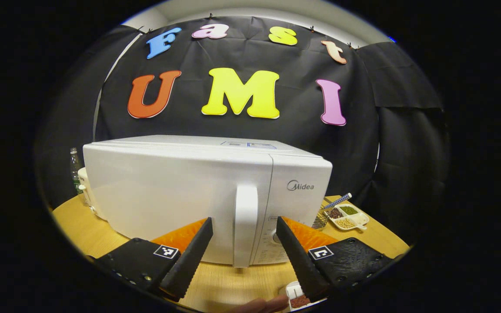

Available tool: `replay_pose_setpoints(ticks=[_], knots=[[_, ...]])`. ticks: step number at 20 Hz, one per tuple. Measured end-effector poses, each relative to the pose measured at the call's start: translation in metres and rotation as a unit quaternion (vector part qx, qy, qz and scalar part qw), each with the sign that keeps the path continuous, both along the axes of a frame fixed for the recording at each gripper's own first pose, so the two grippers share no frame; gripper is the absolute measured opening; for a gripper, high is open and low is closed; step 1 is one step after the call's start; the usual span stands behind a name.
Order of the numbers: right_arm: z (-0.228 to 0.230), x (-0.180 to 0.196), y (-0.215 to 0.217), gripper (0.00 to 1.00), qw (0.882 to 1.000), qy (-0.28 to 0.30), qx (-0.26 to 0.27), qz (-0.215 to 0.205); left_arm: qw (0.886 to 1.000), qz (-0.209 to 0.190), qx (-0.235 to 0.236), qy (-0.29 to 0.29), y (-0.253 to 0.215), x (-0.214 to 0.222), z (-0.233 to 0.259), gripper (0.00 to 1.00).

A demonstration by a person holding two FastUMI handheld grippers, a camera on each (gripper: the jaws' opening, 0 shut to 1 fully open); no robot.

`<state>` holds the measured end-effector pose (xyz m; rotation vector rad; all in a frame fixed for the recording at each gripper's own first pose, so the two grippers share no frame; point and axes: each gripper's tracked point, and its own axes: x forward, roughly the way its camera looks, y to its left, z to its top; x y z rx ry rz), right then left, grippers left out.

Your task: Open the microwave oven with the left hand, put the food in, and close the microwave oven.

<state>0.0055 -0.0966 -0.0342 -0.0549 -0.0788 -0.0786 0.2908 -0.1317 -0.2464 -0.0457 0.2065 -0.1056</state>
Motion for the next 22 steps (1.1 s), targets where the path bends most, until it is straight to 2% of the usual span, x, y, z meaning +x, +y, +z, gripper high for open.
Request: replay_pose_setpoints(ticks=[2, 4, 6, 8, 9, 10, 11, 12, 13, 17, 18, 22], knots=[[-0.001, -0.001, -0.004, 0.99, 1.0, 0.0, 0.001, -0.003, 1.0, 0.008, -0.01, -0.003, 0.001, 0.0, 0.0, 0.93], [0.0, -0.002, -0.006, 0.99, 1.0, -0.003, 0.003, -0.004, 1.0, 0.005, 0.001, -0.008, -0.001, 0.002, -0.001, 0.9], [-0.001, -0.002, -0.005, 0.99, 1.0, -0.004, 0.004, -0.005, 1.0, -0.002, 0.021, -0.013, -0.004, 0.004, -0.003, 0.78], [-0.004, -0.003, -0.001, 0.99, 1.0, -0.001, -0.001, -0.003, 1.0, 0.003, 0.025, 0.005, -0.001, 0.002, -0.012, 0.28], [-0.006, -0.005, 0.0, 0.99, 1.0, 0.001, -0.005, -0.004, 1.0, 0.003, 0.03, 0.001, -0.001, 0.001, -0.008, 0.23], [-0.005, -0.007, 0.001, 0.99, 1.0, 0.002, -0.008, -0.005, 0.999, 0.004, 0.036, -0.002, 0.0, 0.002, -0.006, 0.22], [-0.006, -0.008, 0.001, 0.99, 1.0, 0.003, -0.011, -0.005, 0.999, 0.005, 0.039, 0.0, -0.001, 0.0, -0.009, 0.15], [-0.005, -0.009, 0.001, 0.99, 1.0, 0.003, -0.012, -0.005, 0.999, 0.003, 0.04, -0.002, 0.0, 0.003, -0.009, 0.15], [-0.006, -0.01, 0.001, 0.99, 1.0, 0.004, -0.014, -0.006, 0.999, 0.003, 0.033, 0.001, 0.0, 0.001, -0.01, 0.05], [-0.006, -0.011, -0.001, 0.99, 1.0, 0.006, -0.017, -0.01, 1.0, -0.004, 0.029, 0.007, 0.002, -0.012, -0.009, 0.05], [-0.007, -0.012, -0.001, 0.99, 1.0, 0.007, -0.017, -0.009, 0.999, -0.005, 0.031, -0.011, 0.004, -0.018, 0.0, 0.05], [-0.014, -0.014, 0.006, 0.99, 1.0, 0.011, -0.019, -0.005, 0.999, -0.039, 0.015, -0.013, 0.013, -0.052, -0.007, 0.04]])
